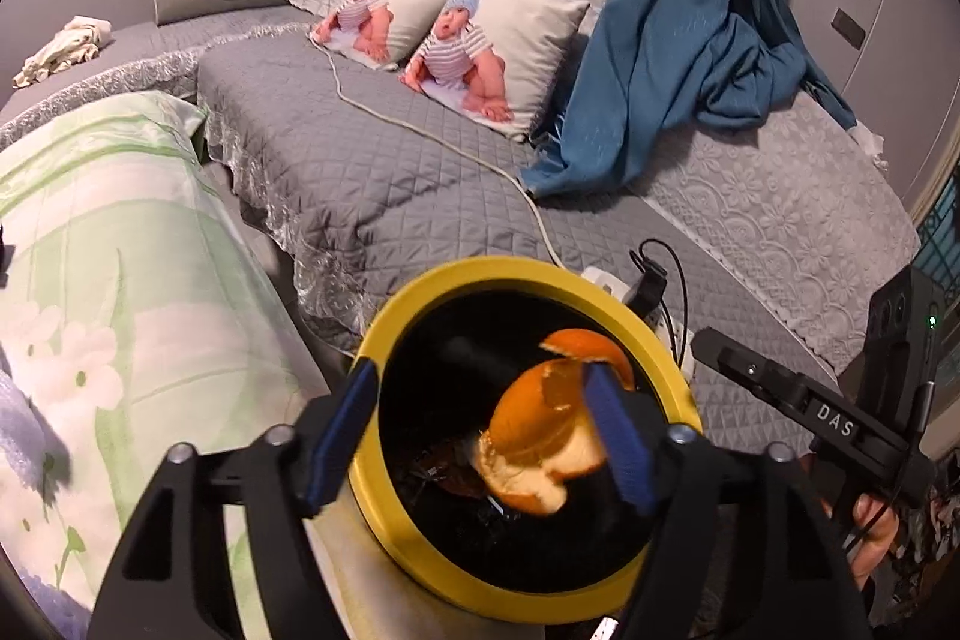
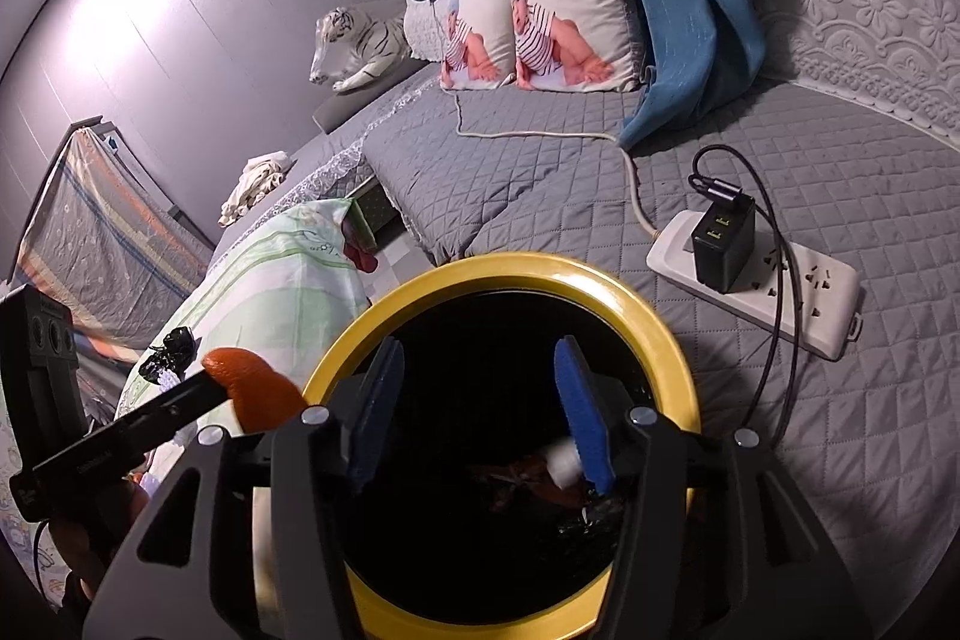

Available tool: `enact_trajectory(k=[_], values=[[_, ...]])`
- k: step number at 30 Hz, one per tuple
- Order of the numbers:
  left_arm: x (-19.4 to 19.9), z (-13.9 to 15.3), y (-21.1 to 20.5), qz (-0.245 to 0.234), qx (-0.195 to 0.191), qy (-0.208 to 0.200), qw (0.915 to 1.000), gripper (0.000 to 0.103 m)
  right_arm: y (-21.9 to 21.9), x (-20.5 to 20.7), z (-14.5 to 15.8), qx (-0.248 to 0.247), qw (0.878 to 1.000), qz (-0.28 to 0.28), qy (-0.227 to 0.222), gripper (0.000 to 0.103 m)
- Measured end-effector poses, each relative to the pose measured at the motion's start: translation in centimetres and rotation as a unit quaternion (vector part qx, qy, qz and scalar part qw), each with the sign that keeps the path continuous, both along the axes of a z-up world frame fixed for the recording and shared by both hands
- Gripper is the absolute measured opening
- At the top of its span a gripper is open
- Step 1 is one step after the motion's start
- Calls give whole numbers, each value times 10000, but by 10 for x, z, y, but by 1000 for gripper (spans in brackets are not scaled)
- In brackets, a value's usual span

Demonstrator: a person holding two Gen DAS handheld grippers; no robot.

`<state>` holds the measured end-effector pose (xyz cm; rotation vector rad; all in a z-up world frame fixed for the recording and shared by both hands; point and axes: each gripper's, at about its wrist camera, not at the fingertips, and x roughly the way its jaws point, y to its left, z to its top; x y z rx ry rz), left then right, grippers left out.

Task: Collect trash
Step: 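Open both grippers to drop the orange peel and tissue into the bin, then move both grippers from the bin back over the trash on the bed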

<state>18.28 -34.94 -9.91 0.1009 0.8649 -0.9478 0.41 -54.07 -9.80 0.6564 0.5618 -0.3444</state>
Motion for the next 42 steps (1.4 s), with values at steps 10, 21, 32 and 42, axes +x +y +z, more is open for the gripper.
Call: enact_trajectory(k=[10,21,32,42], values=[[-3,1,-4,-7,-1,-29,10000,81,-1,-11,10,-30,9999,-118,-64,50],[-1,-2,1,207,168,-107,9996,92,3,-15,20,-123,9998,-170,-54,50],[2,1,7,452,393,-269,9978,95,11,-11,27,-197,9998,-67,-78,50],[16,13,33,721,3,-133,9973,95,21,-7,40,-353,9993,35,-89,50]])
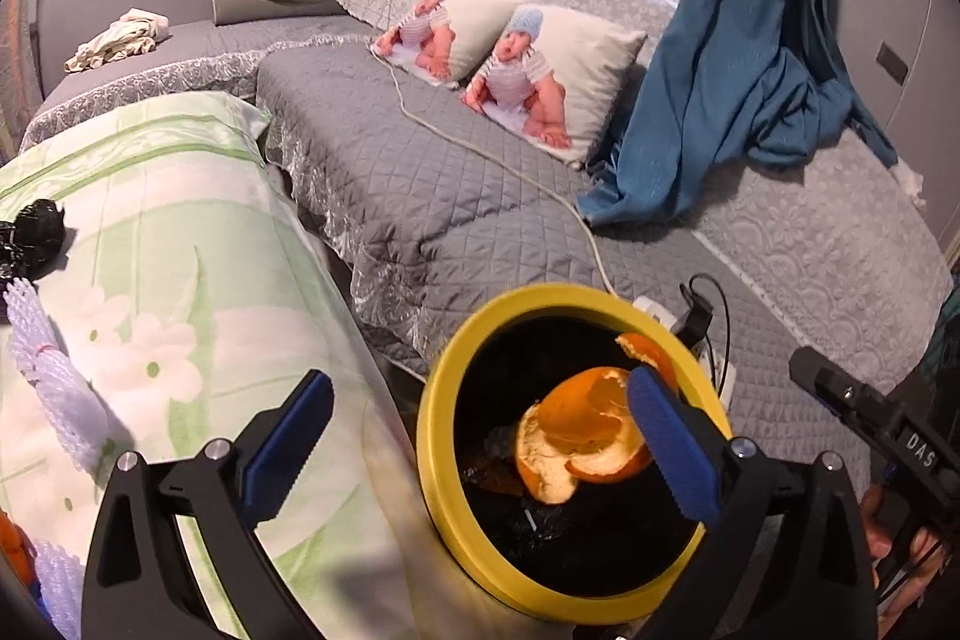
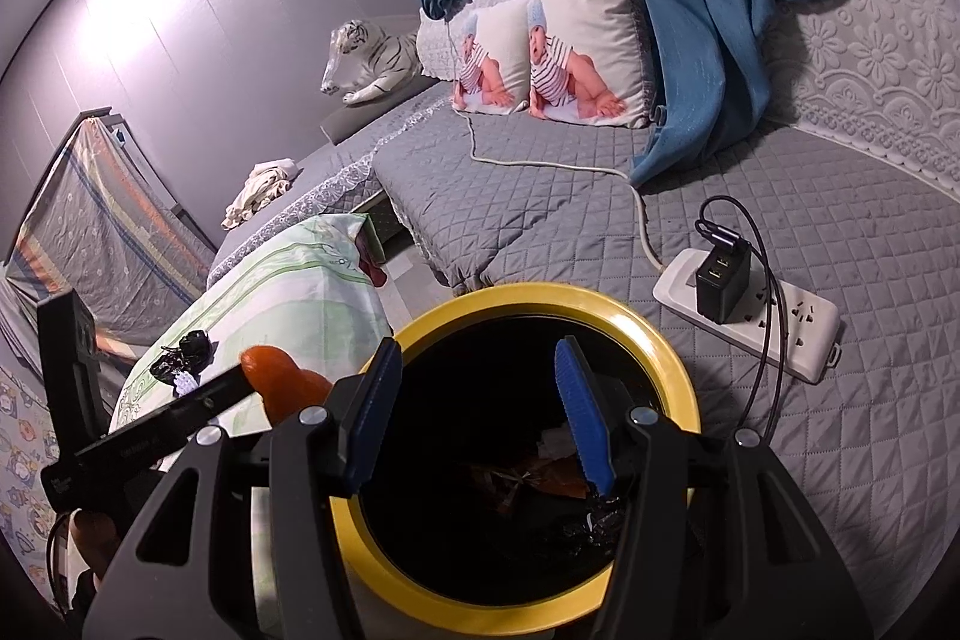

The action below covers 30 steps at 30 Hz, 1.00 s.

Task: Collect trash
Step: 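Move both grippers from the bin back over the trash on the bed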

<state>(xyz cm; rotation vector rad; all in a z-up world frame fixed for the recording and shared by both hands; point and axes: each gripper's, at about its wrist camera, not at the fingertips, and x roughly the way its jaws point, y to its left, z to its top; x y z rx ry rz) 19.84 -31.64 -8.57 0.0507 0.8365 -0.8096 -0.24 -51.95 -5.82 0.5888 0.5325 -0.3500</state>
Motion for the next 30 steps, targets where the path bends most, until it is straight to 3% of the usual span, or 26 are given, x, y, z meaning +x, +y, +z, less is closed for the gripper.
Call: enact_trajectory(k=[6,13,19,24,30], values=[[5,28,35,295,-332,-247,9987,95,15,8,14,-171,9997,157,-32,50],[9,69,102,815,-809,-658,9912,95,44,28,30,-334,9979,537,-107,50],[3,96,179,1486,-954,-1155,9775,95,80,50,44,-503,9928,1063,-241,50],[-6,108,244,1991,-1120,-1329,9644,95,117,71,54,-666,9846,1582,-326,50],[-31,108,307,2555,-891,-1750,9466,95,166,95,63,-910,9725,2117,-338,50]])
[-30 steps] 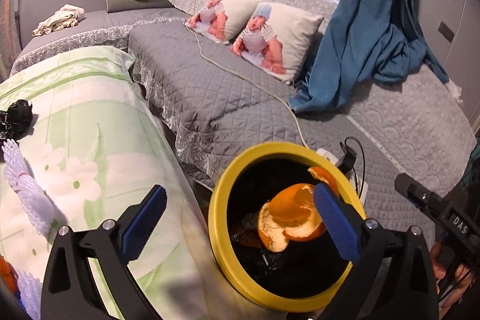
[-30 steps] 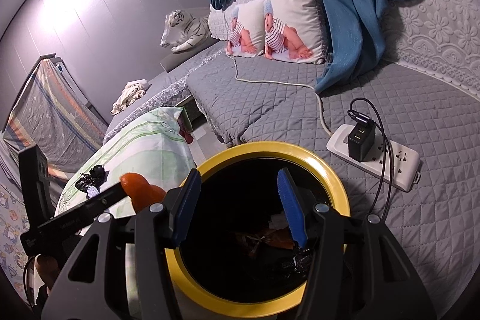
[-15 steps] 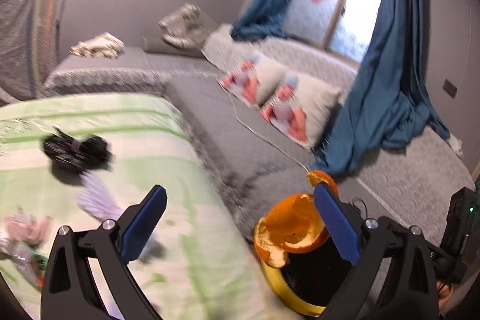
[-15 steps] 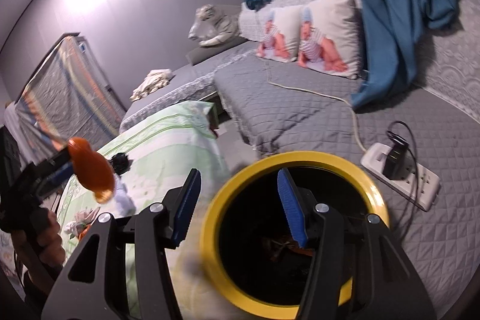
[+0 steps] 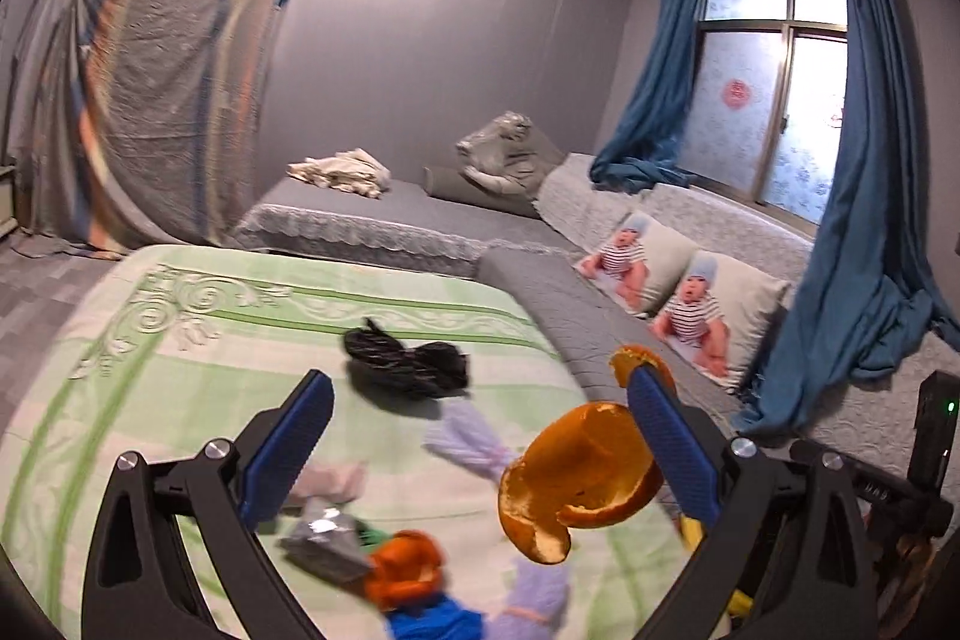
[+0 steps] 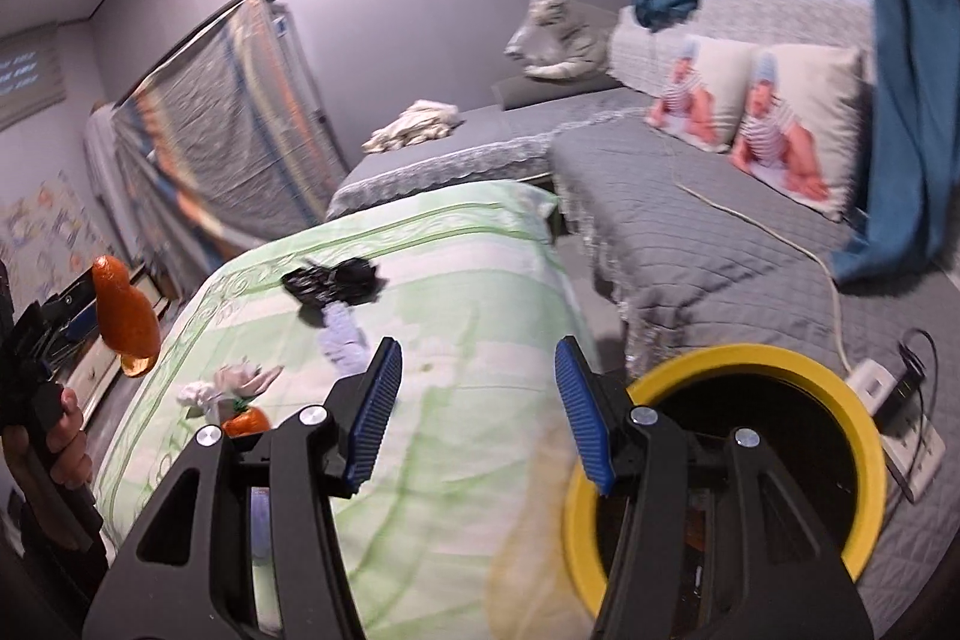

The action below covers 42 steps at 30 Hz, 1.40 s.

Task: Collect trash
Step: 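Move both grippers from the bin back over the trash on the bed, then grasp the white tissue with the left gripper while the right gripper grasps the lavender foam net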

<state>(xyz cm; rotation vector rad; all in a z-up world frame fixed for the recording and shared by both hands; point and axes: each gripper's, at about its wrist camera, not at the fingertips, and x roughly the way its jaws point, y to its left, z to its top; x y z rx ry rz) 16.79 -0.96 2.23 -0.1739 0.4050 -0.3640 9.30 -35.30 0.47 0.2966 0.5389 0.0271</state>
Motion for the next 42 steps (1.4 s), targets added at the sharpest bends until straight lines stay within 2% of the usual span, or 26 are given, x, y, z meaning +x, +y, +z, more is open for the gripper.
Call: enact_trajectory(k=[8,13,15,19,24,26,30,38,42], values=[[-18,-30,65,504,79,172,9985,95,55,30,-7,-168,9978,640,82,50],[-23,-58,103,744,-144,472,9960,95,88,49,-20,-324,9930,1118,178,50],[-22,-72,116,905,-124,586,9941,95,97,56,-24,-384,9913,1244,196,50],[-9,-94,127,1079,-47,901,9901,95,107,70,-31,-464,9889,1391,239,50],[17,-122,141,1080,-185,1406,9840,95,113,91,-45,-545,9869,1455,423,50],[31,-134,147,1109,-319,1701,9787,95,113,99,-49,-570,9860,1487,487,50],[52,-147,151,1150,-460,2016,9716,95,117,117,-59,-656,9830,1602,617,50],[84,-160,149,1270,-330,2411,9616,95,119,153,-77,-685,9773,1798,889,50],[94,-161,152,1347,-381,2452,9593,95,120,167,-84,-659,9743,1907,1005,50]])
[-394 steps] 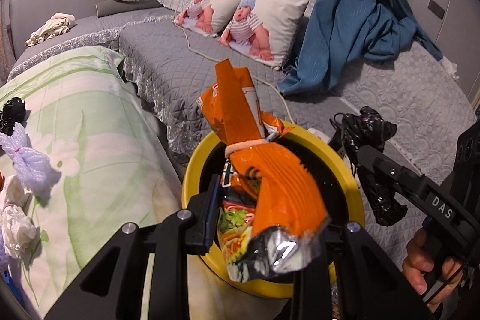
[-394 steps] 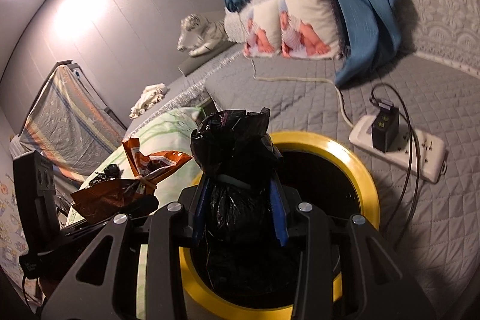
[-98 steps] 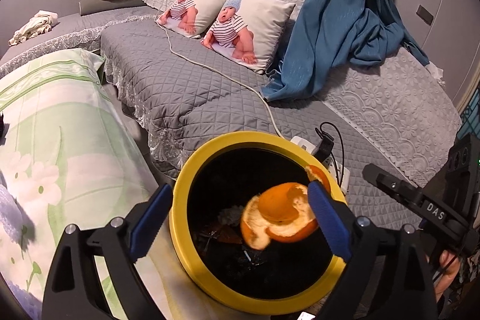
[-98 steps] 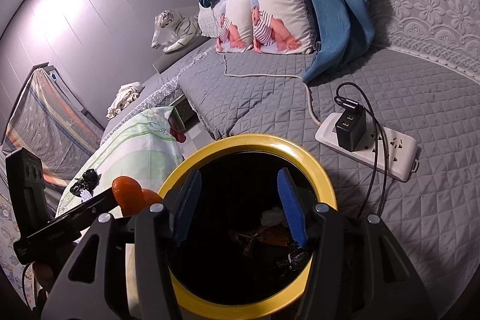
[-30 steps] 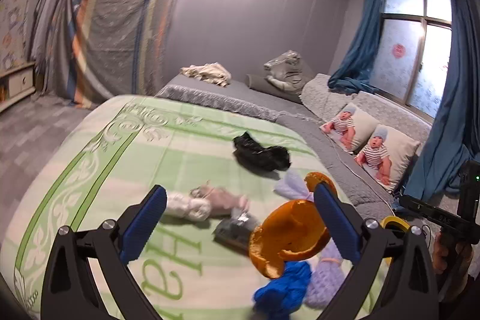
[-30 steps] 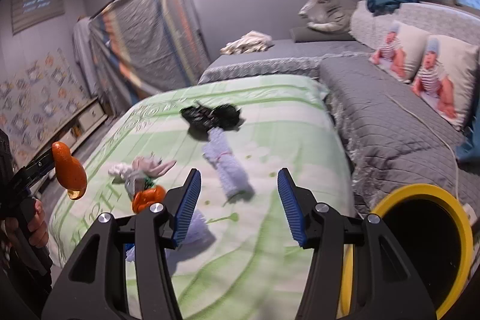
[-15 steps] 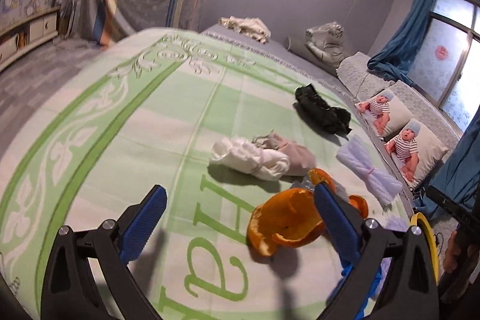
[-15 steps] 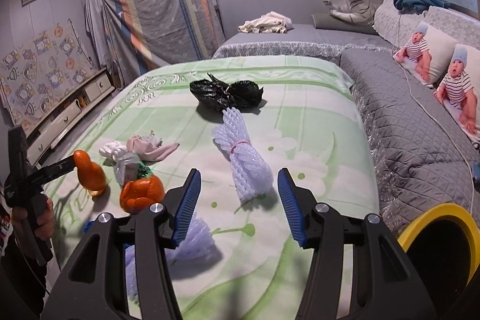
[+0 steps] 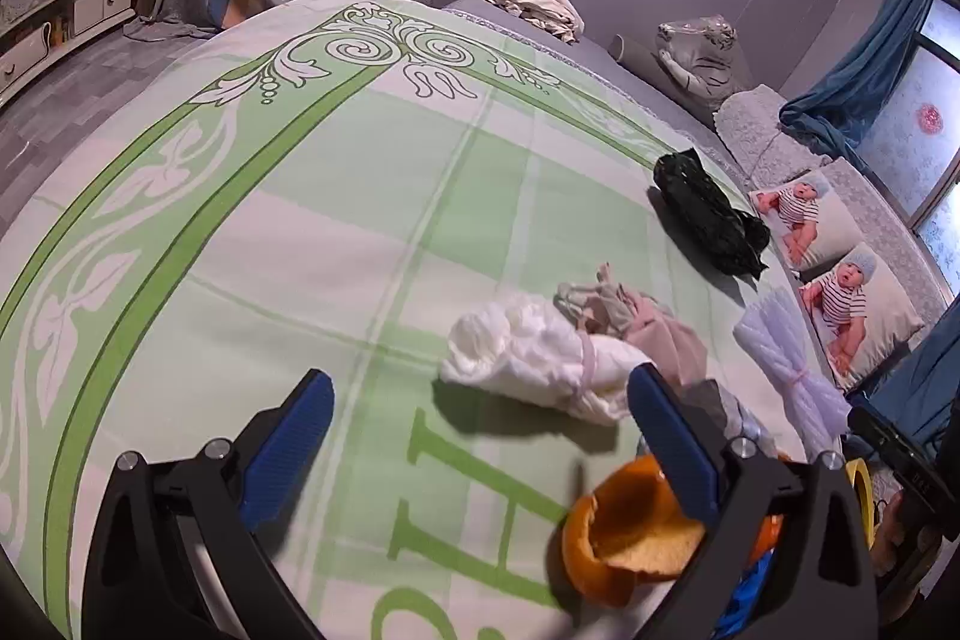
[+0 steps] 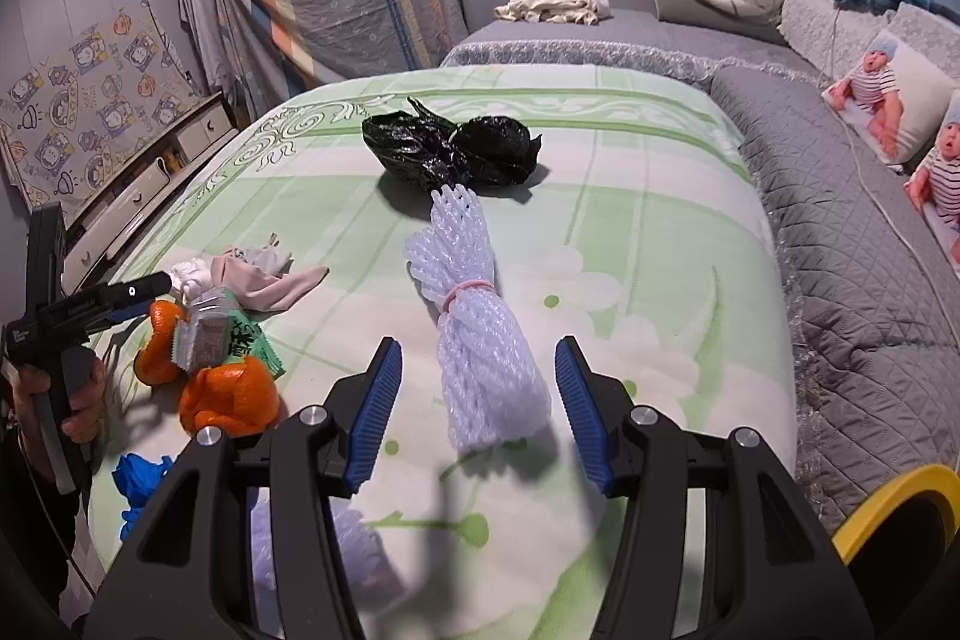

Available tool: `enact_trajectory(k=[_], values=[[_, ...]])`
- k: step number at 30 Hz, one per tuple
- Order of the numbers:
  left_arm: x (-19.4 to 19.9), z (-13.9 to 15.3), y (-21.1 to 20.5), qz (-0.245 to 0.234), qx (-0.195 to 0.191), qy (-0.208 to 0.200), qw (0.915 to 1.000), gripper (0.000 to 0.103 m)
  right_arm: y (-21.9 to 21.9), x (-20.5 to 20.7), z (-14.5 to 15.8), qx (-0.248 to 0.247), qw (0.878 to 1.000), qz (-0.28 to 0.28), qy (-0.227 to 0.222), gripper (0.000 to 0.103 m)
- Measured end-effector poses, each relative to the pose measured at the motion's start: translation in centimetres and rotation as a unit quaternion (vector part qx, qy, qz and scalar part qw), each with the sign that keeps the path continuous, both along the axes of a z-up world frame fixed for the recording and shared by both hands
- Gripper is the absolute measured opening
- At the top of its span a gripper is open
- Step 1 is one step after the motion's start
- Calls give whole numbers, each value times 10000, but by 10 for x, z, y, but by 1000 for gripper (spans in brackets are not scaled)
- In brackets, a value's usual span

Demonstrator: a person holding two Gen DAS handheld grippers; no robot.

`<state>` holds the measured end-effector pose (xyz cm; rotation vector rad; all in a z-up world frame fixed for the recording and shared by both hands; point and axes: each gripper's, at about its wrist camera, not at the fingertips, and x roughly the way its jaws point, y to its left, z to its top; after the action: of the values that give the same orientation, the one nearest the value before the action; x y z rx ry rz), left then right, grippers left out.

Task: Collect trash
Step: 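Grasp the white tissue with the left gripper while the right gripper grasps the lavender foam net, then carry the tissue and foam net over the yellow bin with both grippers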

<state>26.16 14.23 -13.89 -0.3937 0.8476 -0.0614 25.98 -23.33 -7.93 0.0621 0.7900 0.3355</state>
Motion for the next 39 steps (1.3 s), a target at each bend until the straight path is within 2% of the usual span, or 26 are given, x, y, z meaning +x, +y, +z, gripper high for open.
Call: enact_trajectory(k=[8,16,20,25,28,32,39], values=[[21,-2,-10,-120,133,94,9998,92,-1,27,-15,35,9995,122,304,50],[30,1,-23,-424,158,69,9990,65,13,40,-27,-83,9978,361,545,50],[34,1,-25,-479,105,66,9988,60,17,45,-34,-104,9970,406,651,47],[45,-3,-27,-494,-254,128,9984,39,19,45,-36,-162,9967,410,676,36],[48,-2,-27,-397,-390,130,9984,33,18,46,-36,-178,9965,403,704,30],[43,0,-24,-279,-524,102,9982,29,13,42,-32,-113,9973,303,656,27],[26,18,-19,-190,-501,-143,9985,27,2,21,-6,26,9993,133,336,26]])
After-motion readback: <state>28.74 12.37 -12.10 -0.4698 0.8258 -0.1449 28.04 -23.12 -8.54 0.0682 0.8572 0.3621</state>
